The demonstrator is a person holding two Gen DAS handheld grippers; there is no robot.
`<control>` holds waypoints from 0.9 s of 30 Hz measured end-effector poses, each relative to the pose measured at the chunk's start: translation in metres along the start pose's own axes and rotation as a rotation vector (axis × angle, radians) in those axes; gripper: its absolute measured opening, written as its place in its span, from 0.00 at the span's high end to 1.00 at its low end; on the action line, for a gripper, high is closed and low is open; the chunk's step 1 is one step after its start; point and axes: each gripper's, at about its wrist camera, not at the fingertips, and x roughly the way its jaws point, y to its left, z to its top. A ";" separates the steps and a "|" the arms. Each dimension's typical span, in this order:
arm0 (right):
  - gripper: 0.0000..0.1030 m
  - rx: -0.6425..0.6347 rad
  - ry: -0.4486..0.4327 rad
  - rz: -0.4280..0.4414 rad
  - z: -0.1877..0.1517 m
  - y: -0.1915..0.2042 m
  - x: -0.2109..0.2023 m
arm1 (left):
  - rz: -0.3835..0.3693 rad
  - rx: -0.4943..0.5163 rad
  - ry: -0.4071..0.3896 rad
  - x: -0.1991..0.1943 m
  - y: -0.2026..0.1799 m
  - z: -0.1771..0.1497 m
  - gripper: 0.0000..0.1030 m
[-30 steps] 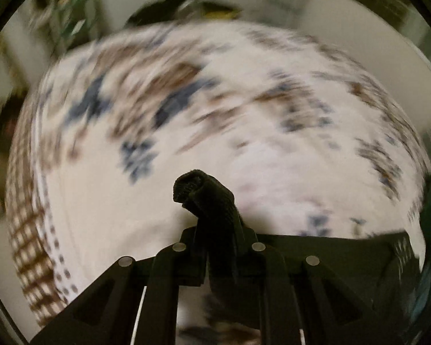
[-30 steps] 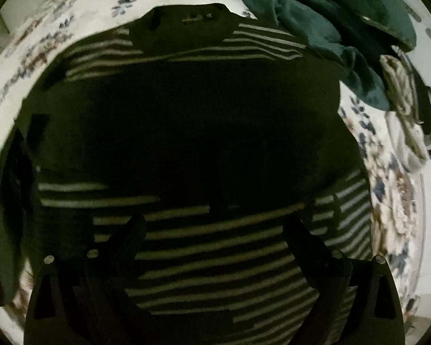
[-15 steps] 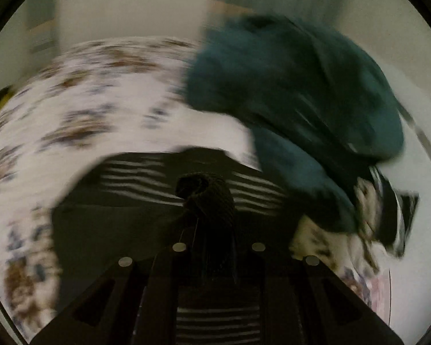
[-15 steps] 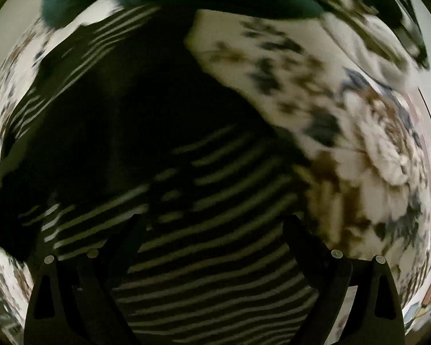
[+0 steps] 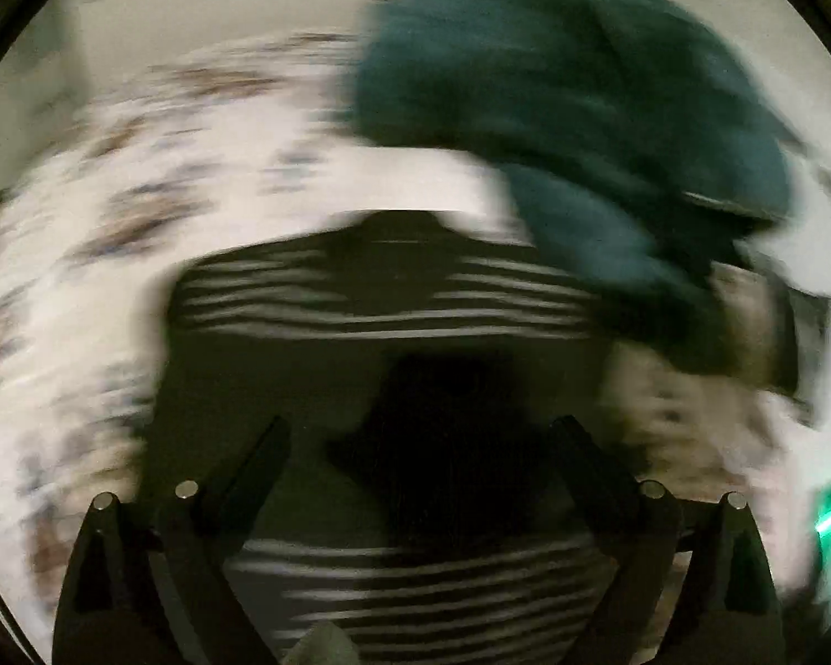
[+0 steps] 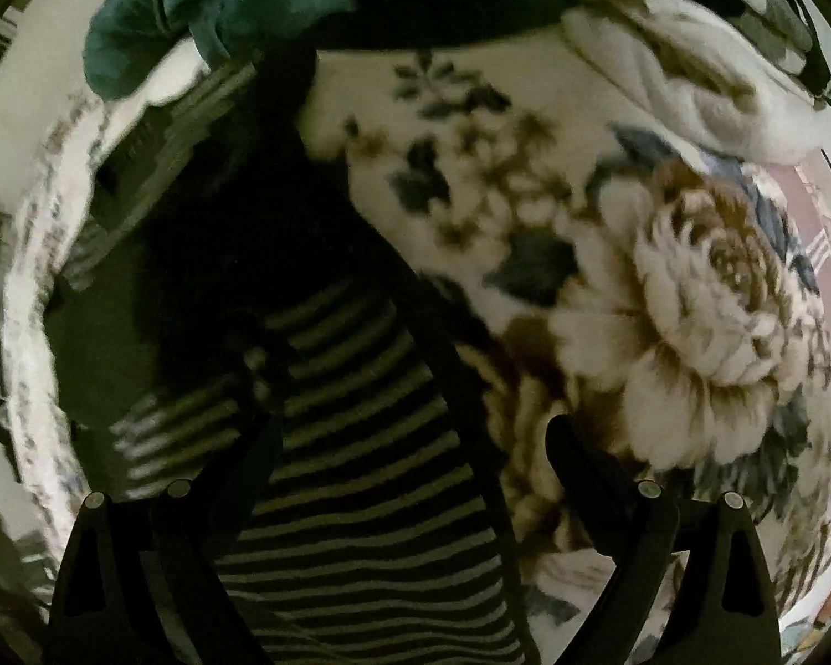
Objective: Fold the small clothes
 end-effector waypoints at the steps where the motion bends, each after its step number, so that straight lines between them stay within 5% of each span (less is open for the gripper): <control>1: 0.05 -0.004 -0.010 0.026 0.011 0.003 -0.005 | 0.094 -0.024 -0.005 0.001 0.030 -0.003 0.07; 5: 0.05 -0.010 -0.030 0.096 0.046 0.034 0.000 | 0.358 -0.169 0.061 0.020 0.154 -0.017 0.07; 10: 0.14 -0.064 0.011 -0.020 0.086 0.084 0.061 | 0.382 -0.308 0.135 0.047 0.215 -0.032 0.07; 11: 0.42 -0.105 0.028 -0.030 0.089 0.092 0.070 | 0.361 -0.317 0.141 0.053 0.215 -0.032 0.07; 12: 0.93 -0.143 0.026 -0.052 0.096 0.097 0.074 | 0.355 -0.316 0.144 0.057 0.212 -0.032 0.07; 14: 0.95 -0.162 -0.053 -0.177 0.100 0.098 0.068 | 0.332 -0.304 0.142 0.065 0.206 -0.028 0.07; 17: 0.95 -0.049 -0.083 -0.193 0.114 0.076 0.056 | 0.287 -0.302 0.135 0.076 0.193 -0.017 0.07; 22: 0.95 -0.168 -0.098 -0.273 0.113 0.104 0.053 | 0.222 -0.210 0.171 0.120 0.180 0.024 0.07; 27: 0.95 -0.081 -0.125 -0.260 0.137 0.108 0.048 | 0.303 -0.041 0.204 0.178 0.153 0.072 0.07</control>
